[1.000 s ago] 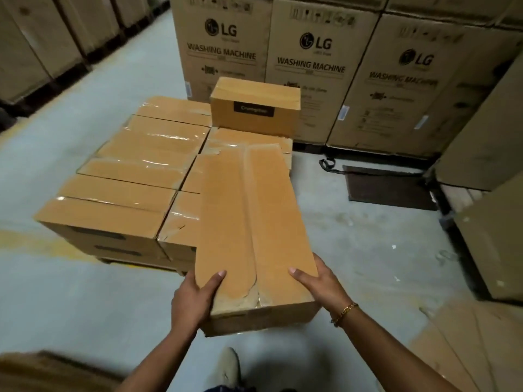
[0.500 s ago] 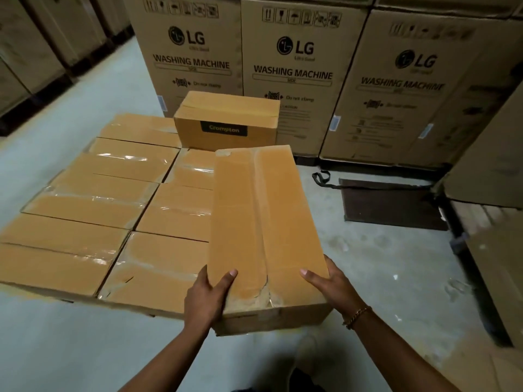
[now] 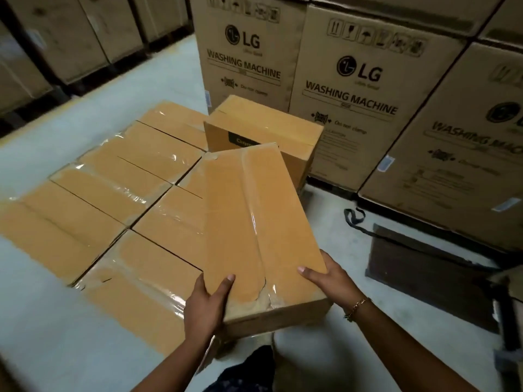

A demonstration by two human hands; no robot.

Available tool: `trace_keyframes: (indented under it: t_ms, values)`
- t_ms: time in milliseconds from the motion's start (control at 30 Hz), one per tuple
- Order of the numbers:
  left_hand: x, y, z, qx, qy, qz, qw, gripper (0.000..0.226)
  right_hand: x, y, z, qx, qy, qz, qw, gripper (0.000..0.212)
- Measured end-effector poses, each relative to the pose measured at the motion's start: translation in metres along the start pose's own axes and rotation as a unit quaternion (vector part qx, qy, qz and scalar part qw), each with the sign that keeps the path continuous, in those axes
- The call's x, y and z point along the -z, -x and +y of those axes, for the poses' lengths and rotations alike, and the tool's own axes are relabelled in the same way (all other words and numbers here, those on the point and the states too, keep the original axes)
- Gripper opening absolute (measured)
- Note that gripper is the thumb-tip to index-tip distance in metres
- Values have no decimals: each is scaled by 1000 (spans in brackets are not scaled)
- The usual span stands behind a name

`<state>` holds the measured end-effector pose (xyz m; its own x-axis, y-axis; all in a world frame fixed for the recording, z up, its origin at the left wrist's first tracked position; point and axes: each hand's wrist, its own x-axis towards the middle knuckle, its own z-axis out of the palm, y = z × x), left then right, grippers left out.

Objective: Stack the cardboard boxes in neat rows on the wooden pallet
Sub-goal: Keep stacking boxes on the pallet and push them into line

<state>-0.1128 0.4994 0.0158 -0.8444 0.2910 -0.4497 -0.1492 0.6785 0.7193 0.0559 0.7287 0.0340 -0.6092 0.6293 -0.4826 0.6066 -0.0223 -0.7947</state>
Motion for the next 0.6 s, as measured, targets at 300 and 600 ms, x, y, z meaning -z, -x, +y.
trace_keyframes:
  t_ms: [300,600]
  values:
    - [-57,-80,64,90,20,73,993,108,45,-166,-46,16,43,-111,993,55]
    - [-116,-129,120,153,49,136,978,105,87,-291,-82,18,87,-194,977,59]
